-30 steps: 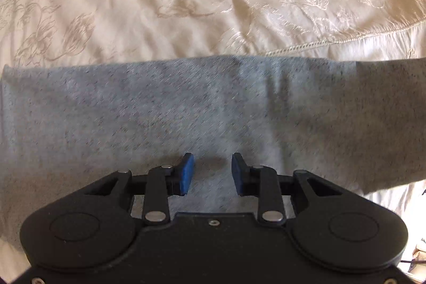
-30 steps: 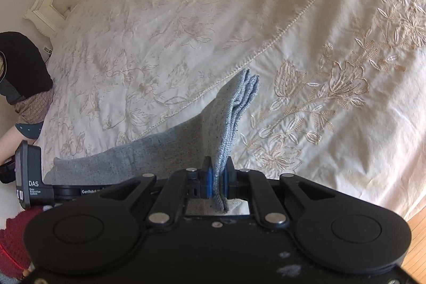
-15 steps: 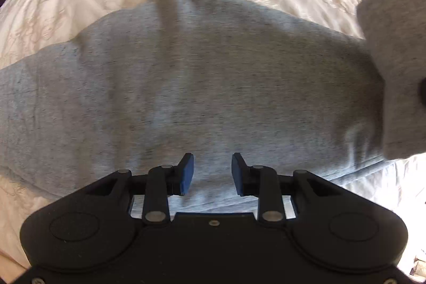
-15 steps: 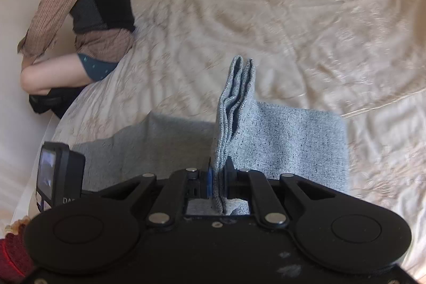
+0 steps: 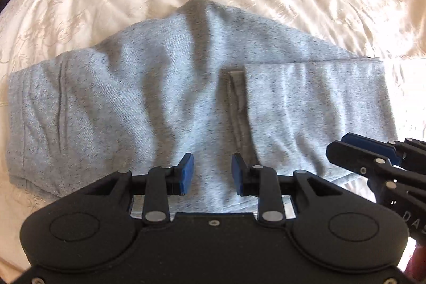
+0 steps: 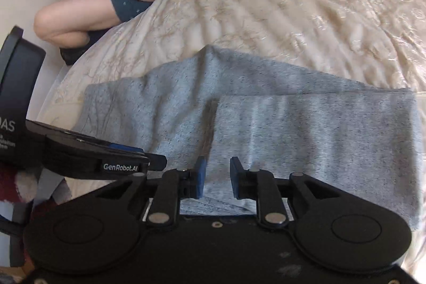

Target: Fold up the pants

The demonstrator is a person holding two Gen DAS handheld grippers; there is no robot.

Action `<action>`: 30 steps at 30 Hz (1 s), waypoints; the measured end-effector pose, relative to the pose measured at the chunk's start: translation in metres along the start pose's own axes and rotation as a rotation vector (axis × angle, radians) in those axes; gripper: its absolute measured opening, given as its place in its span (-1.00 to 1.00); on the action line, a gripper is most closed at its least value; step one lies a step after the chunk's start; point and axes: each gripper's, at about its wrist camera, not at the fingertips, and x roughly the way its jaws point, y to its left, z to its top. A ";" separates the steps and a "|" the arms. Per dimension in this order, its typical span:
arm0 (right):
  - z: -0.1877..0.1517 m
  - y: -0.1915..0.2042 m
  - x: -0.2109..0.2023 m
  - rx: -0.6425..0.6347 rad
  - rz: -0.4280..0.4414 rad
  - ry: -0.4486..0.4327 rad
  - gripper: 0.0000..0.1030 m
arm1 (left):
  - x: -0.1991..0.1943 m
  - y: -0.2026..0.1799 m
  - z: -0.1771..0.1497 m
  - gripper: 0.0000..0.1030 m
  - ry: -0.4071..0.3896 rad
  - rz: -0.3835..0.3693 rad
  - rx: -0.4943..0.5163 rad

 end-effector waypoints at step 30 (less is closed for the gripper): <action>0.035 -0.182 0.029 0.111 -0.215 0.139 -0.74 | 0.023 -0.020 -0.052 -0.21 0.057 0.113 -0.259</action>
